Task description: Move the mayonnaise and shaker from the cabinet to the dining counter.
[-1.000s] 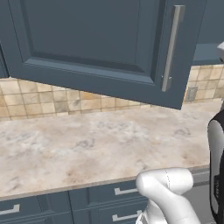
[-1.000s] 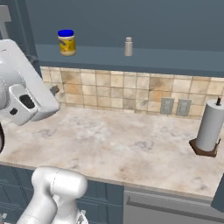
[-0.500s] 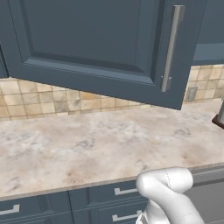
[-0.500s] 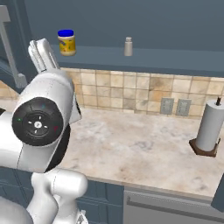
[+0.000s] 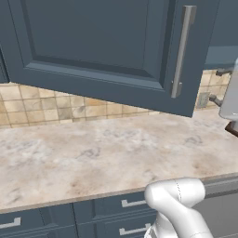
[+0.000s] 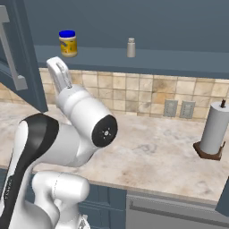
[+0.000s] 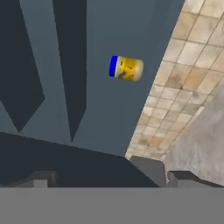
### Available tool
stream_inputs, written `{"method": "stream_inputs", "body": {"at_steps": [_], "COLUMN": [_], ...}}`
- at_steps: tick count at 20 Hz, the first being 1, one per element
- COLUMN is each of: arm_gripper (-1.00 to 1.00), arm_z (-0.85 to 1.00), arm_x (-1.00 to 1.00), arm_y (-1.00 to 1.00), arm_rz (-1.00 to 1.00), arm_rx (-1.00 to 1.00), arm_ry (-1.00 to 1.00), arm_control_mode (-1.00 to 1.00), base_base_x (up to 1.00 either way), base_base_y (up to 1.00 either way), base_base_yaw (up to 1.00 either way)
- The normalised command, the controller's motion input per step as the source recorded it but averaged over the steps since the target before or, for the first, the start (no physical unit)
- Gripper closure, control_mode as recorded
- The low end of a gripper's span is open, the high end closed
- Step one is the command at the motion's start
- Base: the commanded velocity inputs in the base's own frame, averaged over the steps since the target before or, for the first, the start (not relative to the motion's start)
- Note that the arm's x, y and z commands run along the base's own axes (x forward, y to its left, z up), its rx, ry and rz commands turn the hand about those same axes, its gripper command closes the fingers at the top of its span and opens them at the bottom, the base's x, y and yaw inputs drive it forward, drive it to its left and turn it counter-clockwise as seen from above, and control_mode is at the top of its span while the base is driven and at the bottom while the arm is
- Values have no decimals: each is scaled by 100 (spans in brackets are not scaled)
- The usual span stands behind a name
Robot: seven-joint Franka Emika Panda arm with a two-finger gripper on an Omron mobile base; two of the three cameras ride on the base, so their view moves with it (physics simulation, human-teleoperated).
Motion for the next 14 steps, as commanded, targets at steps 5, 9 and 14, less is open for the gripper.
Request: {"method": "stream_inputs", "body": {"at_steps": [5, 9, 14], "arm_gripper": [-100, -100, -100], "arm_z": [0, 0, 8], "arm_x": [51, 8, -39], "arm_y": [35, 61, 71], "arm_rz": [40, 42, 41], "arm_rx": [12, 2, 0], "arm_ry": [0, 0, -10], "arm_control_mode": [-100, -100, -100], "base_base_x": [0, 0, 0], "base_base_y": [0, 0, 0], "base_base_yaw": [0, 0, 0]}}
